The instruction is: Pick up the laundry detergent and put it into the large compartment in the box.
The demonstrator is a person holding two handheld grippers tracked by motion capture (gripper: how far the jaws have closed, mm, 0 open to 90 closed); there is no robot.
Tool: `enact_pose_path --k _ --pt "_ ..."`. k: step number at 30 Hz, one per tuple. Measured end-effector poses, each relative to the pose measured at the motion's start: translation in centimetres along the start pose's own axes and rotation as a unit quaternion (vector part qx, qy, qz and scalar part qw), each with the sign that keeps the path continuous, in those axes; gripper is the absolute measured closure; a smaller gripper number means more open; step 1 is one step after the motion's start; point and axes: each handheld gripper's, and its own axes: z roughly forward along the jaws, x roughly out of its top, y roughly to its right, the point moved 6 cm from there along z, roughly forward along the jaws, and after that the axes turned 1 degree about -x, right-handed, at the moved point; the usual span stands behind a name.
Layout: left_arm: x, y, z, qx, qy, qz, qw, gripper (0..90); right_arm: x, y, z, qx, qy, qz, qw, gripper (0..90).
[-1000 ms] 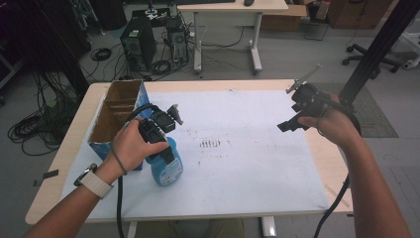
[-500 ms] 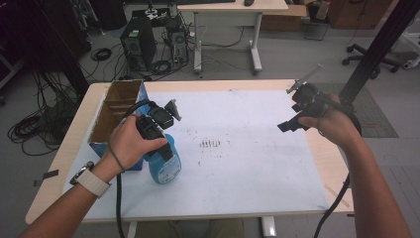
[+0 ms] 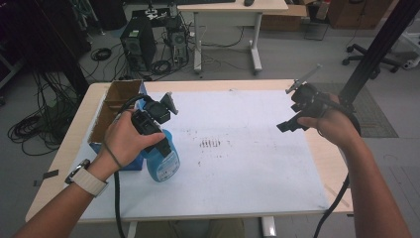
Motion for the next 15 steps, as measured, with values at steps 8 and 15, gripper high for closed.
enact_pose_path --k 8,15 --pt "0.1 0.2 -1.4 0.004 0.002 -0.009 1.0000 37.1 0.2 -0.1 0.2 0.002 -0.002 -0.003 1.0000 9.4" --pt "0.2 0.1 -2.7 0.010 0.006 -0.016 0.9998 37.1 0.4 -0.2 0.3 0.004 0.000 -0.006 1.0000 9.4"
